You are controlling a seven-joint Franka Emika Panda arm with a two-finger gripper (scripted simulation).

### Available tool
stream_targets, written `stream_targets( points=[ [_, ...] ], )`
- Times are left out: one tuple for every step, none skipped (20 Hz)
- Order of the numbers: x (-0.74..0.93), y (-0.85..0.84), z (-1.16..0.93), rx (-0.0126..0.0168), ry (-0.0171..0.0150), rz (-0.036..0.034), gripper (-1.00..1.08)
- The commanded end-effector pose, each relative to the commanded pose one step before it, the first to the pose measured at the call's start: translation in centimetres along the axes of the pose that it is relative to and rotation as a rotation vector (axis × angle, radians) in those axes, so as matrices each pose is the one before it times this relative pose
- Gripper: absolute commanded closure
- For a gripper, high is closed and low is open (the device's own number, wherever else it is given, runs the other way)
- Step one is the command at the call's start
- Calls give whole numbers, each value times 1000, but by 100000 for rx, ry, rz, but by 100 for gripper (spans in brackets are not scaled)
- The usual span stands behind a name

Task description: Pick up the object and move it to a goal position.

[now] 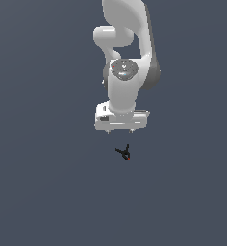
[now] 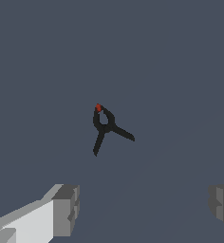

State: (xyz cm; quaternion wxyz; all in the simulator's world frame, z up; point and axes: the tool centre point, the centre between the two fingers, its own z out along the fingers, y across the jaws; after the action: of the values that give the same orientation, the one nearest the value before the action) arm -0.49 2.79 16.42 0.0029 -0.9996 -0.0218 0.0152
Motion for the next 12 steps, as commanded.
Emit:
stream_targets(
  points=[
    [-17, -157, -37, 229, -60, -612, -92],
    [-19, -8, -37, 28, -15, 92, -92],
    [-1, 20, -5, -16, 5, 96, -92],
    [21, 20, 39, -40, 20, -53, -92],
    [37, -8, 73, -49, 29, -242, -92],
    [55, -22, 110, -51, 35, -410, -92],
    [73, -33, 151, -57, 43, -577, -92],
    [92, -50, 192, -66, 53, -758, -92],
    [112, -60, 235, -75, 63, -929, -92],
    [132, -72, 279, -88, 76, -1101, -92],
    [153, -79, 328, -103, 90, -1268, -92],
    [173, -88, 378, -116, 105, -1442, -92]
  ],
)
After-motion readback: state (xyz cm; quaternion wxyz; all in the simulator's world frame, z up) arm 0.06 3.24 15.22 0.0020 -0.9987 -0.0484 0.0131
